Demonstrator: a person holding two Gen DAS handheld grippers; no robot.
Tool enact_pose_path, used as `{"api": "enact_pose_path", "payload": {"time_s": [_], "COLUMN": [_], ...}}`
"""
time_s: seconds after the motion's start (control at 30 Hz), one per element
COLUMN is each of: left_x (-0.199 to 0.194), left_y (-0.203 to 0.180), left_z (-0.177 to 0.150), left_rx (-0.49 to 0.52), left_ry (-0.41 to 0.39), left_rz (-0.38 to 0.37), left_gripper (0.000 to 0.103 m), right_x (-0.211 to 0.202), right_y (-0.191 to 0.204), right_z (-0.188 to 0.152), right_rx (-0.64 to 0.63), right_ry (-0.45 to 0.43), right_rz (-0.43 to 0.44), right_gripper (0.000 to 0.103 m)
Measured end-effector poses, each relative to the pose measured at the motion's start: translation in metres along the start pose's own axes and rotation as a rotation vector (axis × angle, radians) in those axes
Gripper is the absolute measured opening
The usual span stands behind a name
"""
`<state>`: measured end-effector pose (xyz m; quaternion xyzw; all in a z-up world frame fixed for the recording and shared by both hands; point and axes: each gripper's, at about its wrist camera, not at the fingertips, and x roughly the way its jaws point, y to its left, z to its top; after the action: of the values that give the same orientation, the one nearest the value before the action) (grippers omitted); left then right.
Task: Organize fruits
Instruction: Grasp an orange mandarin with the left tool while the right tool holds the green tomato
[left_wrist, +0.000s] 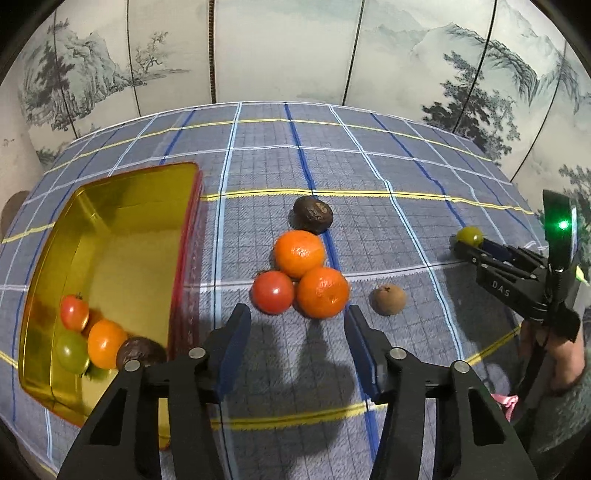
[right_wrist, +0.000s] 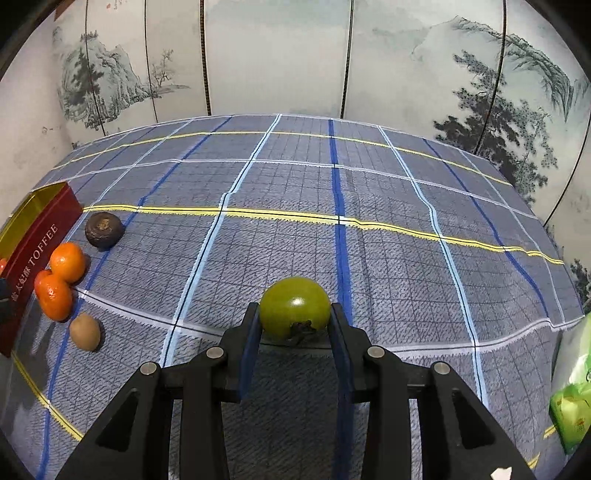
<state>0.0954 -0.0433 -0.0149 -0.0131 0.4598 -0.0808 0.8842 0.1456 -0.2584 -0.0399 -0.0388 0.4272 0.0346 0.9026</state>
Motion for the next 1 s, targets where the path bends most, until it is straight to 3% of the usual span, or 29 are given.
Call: {"api": "enact_pose_path", "payload": {"time_s": [0.43, 1.0], "left_x": [0.028, 0.035], "left_y": [-0.019, -0.031], "left_z": [0.009, 0.011], "left_rx": [0.033, 0.099], "left_ry": [0.029, 0.012], "left_rz": [-0.005, 0.042], "left_gripper": [0.045, 0.038], "right_x": [0.009, 0.009], "right_y": [-0.005, -0.005], "right_z": [0.003, 0.003], "right_rx": [-0.008, -0.005], "right_ry": [0.024, 0.025], "right_rz": [0.027, 0.029], "right_gripper": [0.034, 0.034]}}
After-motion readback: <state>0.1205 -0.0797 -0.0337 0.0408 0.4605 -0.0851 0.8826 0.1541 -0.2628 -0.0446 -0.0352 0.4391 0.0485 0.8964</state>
